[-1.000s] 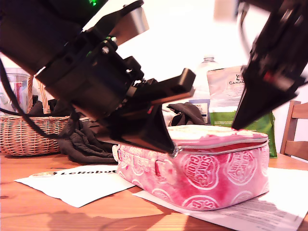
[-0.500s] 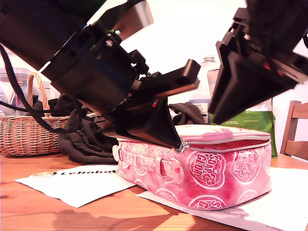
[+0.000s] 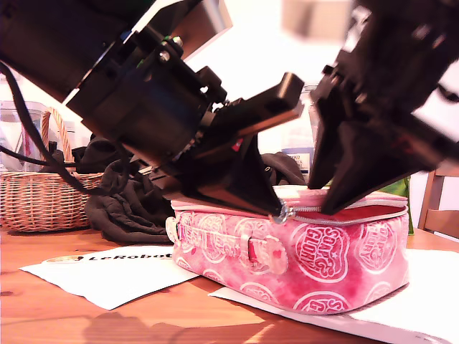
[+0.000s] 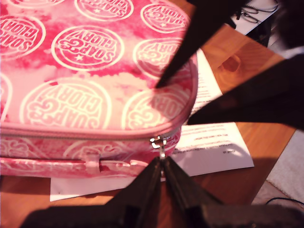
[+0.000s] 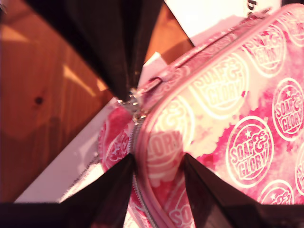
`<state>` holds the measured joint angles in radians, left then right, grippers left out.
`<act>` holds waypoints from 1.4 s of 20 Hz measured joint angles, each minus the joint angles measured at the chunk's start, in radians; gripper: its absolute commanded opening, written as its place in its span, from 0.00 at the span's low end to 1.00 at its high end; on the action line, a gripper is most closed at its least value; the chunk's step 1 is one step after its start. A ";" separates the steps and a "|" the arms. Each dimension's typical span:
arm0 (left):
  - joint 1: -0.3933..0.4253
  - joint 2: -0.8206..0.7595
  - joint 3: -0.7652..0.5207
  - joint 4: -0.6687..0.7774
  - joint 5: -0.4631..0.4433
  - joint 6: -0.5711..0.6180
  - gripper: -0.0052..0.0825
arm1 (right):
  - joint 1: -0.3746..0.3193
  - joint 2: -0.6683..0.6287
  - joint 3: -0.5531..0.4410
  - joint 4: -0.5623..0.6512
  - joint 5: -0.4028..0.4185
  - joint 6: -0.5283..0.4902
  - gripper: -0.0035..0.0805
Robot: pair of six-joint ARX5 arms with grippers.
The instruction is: Open the zipper in the zip bag in front of you
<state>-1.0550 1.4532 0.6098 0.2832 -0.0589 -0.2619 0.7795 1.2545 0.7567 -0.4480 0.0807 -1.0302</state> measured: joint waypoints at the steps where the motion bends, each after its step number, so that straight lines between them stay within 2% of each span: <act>1: 0.002 0.000 0.000 0.003 0.005 0.000 0.03 | 0.000 0.000 0.000 0.000 0.005 -0.014 0.28; 4: 0.002 0.000 0.000 0.010 0.007 0.000 0.03 | 0.000 0.000 0.000 -0.005 0.013 -0.018 0.05; 5: 0.002 0.000 0.000 0.010 0.008 0.000 0.03 | 0.000 0.000 0.000 -0.010 0.014 -0.019 0.03; 14: 0.015 0.000 0.004 0.008 0.009 0.000 0.03 | 0.001 0.000 0.000 -0.047 0.031 -0.019 0.03; 28: 0.063 0.000 0.023 -0.074 -0.006 0.046 0.03 | -0.006 0.000 0.000 -0.064 0.031 -0.019 0.03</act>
<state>-0.9920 1.4532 0.6331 0.2089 -0.0647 -0.2157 0.7738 1.2541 0.7570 -0.5125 0.1116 -1.0489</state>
